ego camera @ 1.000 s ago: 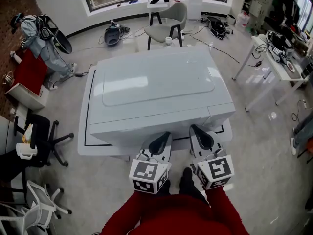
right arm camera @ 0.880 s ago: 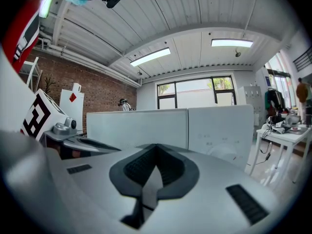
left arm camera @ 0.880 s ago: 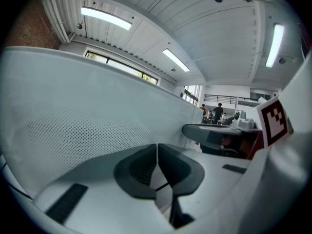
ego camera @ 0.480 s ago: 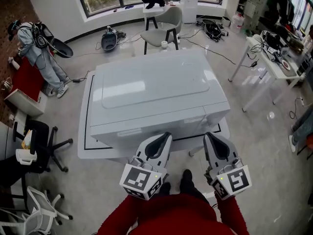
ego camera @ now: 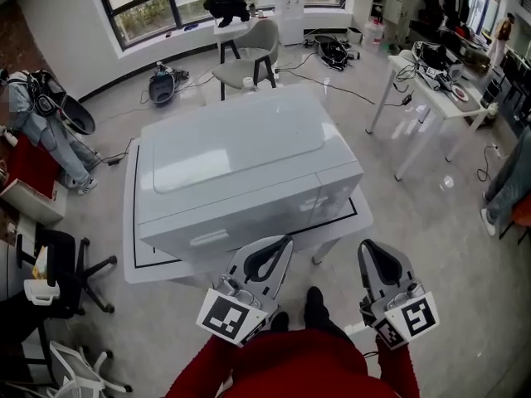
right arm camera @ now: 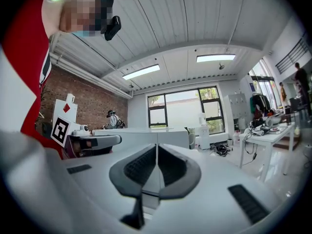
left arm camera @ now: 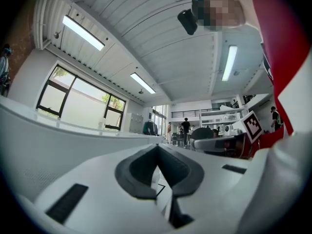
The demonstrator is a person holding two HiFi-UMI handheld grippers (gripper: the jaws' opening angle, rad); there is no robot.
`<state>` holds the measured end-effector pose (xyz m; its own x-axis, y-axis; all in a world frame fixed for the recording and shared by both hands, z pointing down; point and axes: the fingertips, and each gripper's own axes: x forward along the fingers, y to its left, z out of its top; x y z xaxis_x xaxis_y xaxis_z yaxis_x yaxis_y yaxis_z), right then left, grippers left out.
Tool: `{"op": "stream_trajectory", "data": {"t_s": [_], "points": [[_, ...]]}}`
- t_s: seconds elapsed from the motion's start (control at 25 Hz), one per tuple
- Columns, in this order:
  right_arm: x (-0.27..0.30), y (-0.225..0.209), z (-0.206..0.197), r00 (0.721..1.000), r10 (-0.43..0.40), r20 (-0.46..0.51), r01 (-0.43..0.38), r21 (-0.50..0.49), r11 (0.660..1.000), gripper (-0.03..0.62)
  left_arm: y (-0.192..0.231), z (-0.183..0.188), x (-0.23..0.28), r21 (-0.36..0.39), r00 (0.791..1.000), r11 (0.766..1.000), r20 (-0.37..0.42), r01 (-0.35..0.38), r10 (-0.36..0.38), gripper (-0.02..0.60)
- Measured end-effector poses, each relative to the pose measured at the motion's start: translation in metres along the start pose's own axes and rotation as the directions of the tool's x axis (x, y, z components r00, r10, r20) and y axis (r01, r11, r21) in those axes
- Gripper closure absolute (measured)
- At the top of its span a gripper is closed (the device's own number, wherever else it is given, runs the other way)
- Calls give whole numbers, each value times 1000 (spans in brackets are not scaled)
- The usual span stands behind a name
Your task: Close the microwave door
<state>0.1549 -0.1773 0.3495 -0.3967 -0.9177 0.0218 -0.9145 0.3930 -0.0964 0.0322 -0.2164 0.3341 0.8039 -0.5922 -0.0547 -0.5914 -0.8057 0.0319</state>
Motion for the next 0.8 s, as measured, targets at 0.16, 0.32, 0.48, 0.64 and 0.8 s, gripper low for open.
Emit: {"op": "stream_trajectory", "data": {"t_s": [0.16, 0.32, 0.48, 0.64, 0.8], "points": [[-19, 7, 1, 1000, 3, 10, -3, 5, 1000, 580, -10, -5, -9, -6, 999, 1000, -31, 19, -19, 571], [-28, 19, 8, 999, 4, 37, -3, -20, 1000, 580, -17, 1, -21, -67, 1000, 998, 18, 3, -2, 571], [-33, 25, 3, 999, -11, 40, 11, 18, 1000, 580, -19, -2, -37, -79, 1000, 997, 6, -21, 22, 571], [-34, 36, -2, 999, -11, 37, 10, 46, 999, 582, -20, -7, -48, -87, 999, 995, -7, -41, 41, 571], [-32, 48, 0, 999, 4, 47, -6, 35, 999, 582, -18, -10, -59, -95, 998, 994, -16, -58, 57, 571]]}}
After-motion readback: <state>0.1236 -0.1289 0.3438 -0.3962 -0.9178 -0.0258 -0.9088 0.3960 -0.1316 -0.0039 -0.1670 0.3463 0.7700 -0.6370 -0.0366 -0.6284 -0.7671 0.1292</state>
